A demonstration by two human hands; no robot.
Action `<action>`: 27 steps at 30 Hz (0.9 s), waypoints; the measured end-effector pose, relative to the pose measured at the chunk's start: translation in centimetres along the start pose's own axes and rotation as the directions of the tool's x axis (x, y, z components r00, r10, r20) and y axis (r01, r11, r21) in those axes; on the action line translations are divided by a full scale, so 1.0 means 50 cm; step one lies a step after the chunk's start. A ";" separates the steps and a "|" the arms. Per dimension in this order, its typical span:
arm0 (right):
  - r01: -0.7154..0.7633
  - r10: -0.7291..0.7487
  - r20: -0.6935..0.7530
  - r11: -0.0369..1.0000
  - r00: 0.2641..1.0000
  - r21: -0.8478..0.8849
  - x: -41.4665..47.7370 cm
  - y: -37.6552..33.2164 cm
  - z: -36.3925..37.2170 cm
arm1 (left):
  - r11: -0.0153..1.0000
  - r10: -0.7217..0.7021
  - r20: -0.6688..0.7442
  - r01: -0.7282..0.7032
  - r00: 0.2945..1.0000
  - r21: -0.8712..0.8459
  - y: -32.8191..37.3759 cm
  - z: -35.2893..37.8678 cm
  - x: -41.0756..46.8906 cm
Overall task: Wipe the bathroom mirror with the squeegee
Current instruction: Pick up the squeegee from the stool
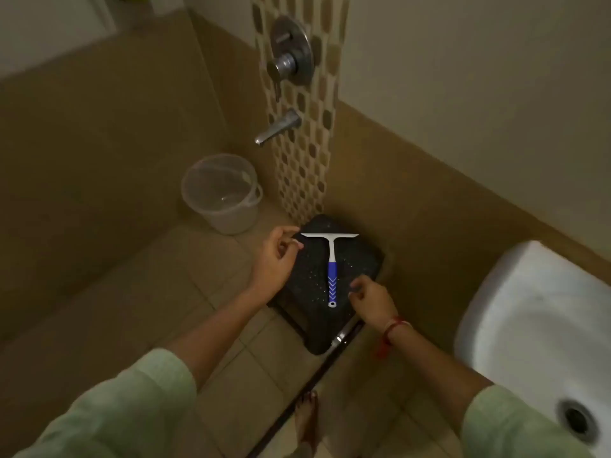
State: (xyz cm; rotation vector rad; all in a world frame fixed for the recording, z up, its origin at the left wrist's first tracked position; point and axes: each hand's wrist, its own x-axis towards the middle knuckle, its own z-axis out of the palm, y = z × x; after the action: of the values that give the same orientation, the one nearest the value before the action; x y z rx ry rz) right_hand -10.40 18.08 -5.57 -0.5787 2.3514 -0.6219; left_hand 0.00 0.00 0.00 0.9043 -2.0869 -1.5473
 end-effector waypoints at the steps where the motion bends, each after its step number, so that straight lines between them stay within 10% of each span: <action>1: -0.031 0.031 0.008 0.999 0.999 0.027 0.024 0.012 0.017 | 1.000 -0.010 0.008 0.010 1.000 0.027 -0.022 0.009 0.020; 27: -0.412 0.409 -0.106 0.911 0.906 0.000 0.380 0.089 0.304 | 0.918 -0.036 0.197 -0.045 0.980 0.394 -0.403 0.021 0.112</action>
State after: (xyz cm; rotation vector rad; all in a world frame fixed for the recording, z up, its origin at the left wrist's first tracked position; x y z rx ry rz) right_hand -14.73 7.06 -27.25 -0.0475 2.4752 -0.4380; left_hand 0.68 -6.84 -19.76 0.9014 -2.6098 -1.2755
